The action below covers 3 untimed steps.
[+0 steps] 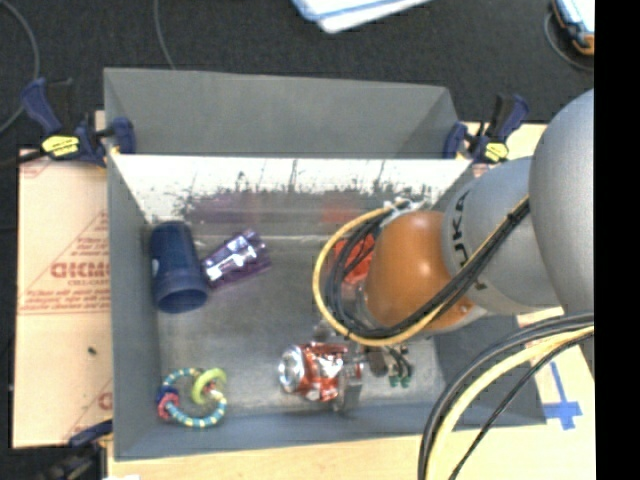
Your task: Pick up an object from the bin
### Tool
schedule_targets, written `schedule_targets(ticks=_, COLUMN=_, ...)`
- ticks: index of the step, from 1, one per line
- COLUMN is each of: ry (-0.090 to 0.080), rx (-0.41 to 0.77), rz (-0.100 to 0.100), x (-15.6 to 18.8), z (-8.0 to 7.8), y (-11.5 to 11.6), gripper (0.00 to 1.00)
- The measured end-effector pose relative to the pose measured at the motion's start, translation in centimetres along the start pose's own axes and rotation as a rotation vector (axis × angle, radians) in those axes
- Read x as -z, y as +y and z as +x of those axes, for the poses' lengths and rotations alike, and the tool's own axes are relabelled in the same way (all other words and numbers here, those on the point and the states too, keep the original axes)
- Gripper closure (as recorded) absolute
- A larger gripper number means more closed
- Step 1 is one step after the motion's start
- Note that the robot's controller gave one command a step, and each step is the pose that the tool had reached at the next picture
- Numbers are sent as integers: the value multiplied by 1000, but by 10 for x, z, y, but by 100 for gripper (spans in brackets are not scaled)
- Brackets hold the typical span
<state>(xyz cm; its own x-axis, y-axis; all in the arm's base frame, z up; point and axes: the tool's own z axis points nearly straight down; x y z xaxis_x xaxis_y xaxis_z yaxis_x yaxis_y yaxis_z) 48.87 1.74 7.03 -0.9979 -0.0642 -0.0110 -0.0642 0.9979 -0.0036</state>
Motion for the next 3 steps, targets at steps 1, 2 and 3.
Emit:
schedule_targets(ticks=1, ry=-1, rx=0, rz=-1, x=81, z=-7, y=4, gripper=0)
schedule_targets(ticks=2, ry=-10, rx=5, rz=1, x=36, z=-21, y=4, gripper=0)
schedule_targets(ticks=3, ry=-2, rx=149, rz=-1, x=1, z=-6, y=1, gripper=0)
